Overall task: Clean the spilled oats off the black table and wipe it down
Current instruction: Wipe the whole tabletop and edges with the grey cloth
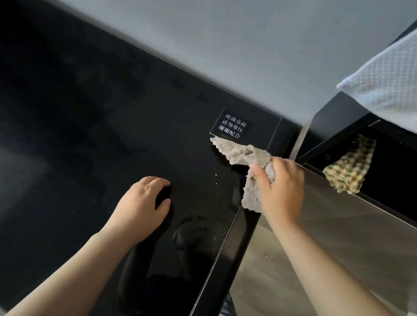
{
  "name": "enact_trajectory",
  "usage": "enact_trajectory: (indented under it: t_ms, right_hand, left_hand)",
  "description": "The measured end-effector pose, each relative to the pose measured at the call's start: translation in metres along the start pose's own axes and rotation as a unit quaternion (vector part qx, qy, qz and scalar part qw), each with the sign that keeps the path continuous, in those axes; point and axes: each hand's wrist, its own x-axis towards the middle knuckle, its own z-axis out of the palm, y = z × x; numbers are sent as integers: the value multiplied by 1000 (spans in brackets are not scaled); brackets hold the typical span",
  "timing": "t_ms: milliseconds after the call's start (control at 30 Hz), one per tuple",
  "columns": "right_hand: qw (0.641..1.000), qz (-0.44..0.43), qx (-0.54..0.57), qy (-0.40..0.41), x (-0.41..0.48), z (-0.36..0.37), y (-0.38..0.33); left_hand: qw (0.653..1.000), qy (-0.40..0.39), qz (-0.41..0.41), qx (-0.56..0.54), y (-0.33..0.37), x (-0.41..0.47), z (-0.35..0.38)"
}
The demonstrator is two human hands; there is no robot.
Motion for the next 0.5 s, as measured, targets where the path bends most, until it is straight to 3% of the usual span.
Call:
enact_trajectory:
  t_ms: [67,133,200,367,500]
  right_hand:
    - [999,16,-19,21,9,-5,0]
    - [999,14,-31,-21,14,2,-8]
    - [994,-25,-51,-89,9,16,-19]
    - [985,-105,-16,-135,-18,28,-26]
    - [938,-184,56,-289,-54,-3,-27]
  left_hand:
    - [1000,-8,2,-3,0,-5,1]
    - [1000,-13,2,-8,0,-8,1]
    - [1000,-12,-4,-15,0,-11,1]
    - [1000,0,-23,-18,-7,-19,-3]
    - [1000,-12,-19,-17,-12,-23,-7]
